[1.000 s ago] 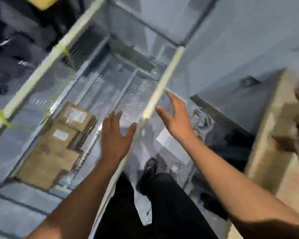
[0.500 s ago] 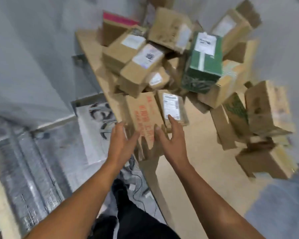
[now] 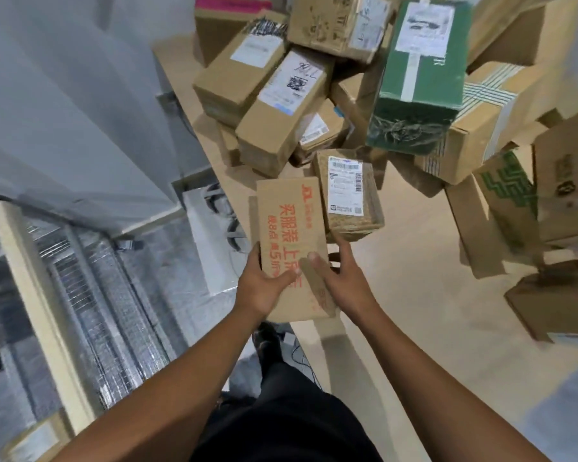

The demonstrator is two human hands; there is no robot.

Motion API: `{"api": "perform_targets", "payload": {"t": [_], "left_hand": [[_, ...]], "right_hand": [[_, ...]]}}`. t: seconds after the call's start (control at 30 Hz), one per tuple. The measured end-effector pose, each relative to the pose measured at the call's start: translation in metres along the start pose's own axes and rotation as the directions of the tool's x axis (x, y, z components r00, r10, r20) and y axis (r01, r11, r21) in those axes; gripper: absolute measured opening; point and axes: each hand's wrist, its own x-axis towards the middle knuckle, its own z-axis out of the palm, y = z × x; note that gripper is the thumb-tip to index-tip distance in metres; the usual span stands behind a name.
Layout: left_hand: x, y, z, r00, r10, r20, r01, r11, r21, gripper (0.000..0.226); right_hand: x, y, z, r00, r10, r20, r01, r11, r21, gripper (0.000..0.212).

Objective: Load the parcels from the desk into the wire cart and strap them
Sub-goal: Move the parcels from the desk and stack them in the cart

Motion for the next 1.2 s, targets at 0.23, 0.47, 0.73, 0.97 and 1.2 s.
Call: {"api": "perform_targets", "payload": {"t": [0.23, 0.47, 0.73, 0.97, 1.2], "left_hand": [[-0.04, -0.012, -0.02, 0.998, -0.048, 0.041, 0.058, 0.956, -0.289, 0.041], [-0.081, -0.034, -0.096, 0.999, -0.04, 0.022, 0.046, 0.876, -0.479, 0.056], [-0.15, -0.078, -0.233, 0.902, -0.032, -0.43, -0.282, 0.711, -0.644, 0.053], [-0.211, -0.129, -0.354, 0.67, -0.254, -0.697, -0.451, 0.608, -0.654, 0.046], [-0.221, -0.213, -0.425, 0.535, -0.566, -0.627, -0.441, 0.446, -0.779, 0.046]], "right_hand": [[-0.033, 0.011, 0.023, 0.999, -0.03, 0.039, 0.032, 0.997, -0.066, 0.081], [-0.054, -0.029, 0.076, 0.97, -0.123, 0.212, 0.156, 0.976, -0.151, 0.079], [-0.096, -0.114, 0.244, 0.751, -0.239, 0.615, 0.437, 0.879, -0.192, 0.075], [-0.165, -0.147, 0.413, 0.519, -0.252, 0.817, 0.641, 0.747, -0.177, 0.069], [-0.168, -0.133, 0.571, 0.332, 0.073, 0.94, 0.699, 0.651, -0.297, 0.072]]}}
